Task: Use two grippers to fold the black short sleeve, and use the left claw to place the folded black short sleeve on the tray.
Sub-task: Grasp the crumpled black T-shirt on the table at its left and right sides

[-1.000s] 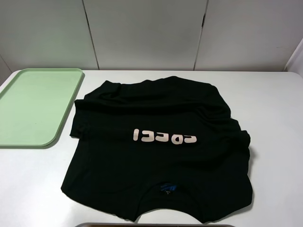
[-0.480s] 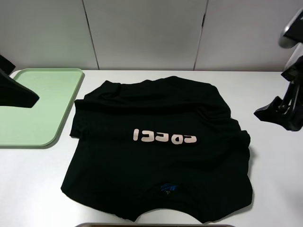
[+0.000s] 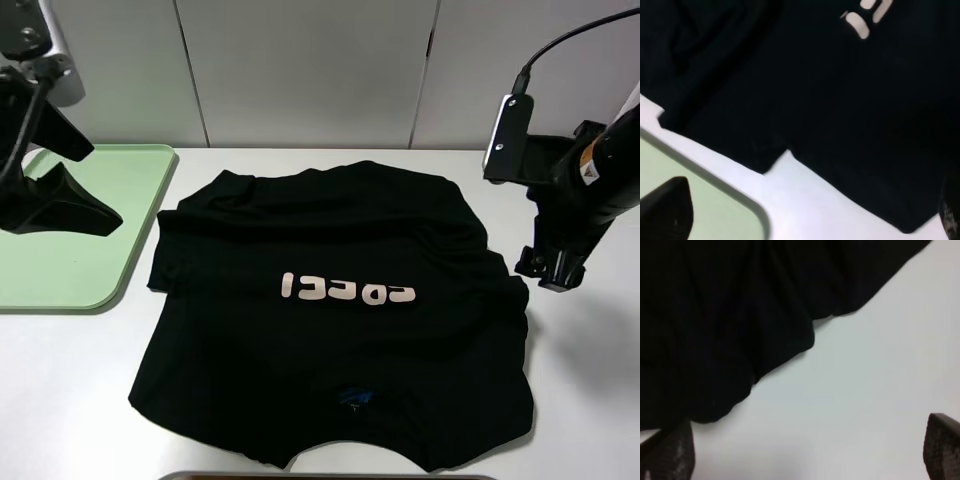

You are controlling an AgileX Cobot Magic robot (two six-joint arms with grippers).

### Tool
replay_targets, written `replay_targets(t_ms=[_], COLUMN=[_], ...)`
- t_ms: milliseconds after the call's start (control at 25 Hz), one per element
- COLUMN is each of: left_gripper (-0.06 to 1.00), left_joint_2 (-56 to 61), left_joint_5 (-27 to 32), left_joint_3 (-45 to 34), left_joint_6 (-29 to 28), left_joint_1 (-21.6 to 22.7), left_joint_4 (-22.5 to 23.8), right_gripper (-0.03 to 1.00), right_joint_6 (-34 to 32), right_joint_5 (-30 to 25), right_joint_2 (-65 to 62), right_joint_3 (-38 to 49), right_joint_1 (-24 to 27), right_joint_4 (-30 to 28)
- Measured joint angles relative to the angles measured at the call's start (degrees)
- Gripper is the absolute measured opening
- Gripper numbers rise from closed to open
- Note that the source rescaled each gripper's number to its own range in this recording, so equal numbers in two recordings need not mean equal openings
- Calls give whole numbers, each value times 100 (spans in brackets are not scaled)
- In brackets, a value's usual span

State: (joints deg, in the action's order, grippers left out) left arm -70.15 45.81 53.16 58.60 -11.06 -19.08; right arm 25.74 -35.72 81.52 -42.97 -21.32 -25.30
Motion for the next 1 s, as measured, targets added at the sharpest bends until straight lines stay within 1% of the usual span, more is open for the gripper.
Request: replay_targets(t_ms=[120,240,480,640,1000], left_gripper=[98,98,98,98,98], left_joint_2=[-168,-378,-795,-996,-1268], left_joint_5=[-168,-255,-257,-262,-309], left_joint_3=[0,0,0,4,4], left_joint_6=[455,739,927,1173,1515], left_joint_1=[0,0,0,0,0], left_joint_4=[-2,-7,-7,-7,-7], right_gripper=[100,100,100,100,100], right_joint_6=[5,5,5,5,5], right_joint_5=[205,318,392,392,386], right_joint_2=[423,842,1348,1486,1755], right_joint_3=[0,0,0,-2,-2], right_joint_1=[0,0,0,0,0], right_joint_4=[-192,-341,-442,-458,-284])
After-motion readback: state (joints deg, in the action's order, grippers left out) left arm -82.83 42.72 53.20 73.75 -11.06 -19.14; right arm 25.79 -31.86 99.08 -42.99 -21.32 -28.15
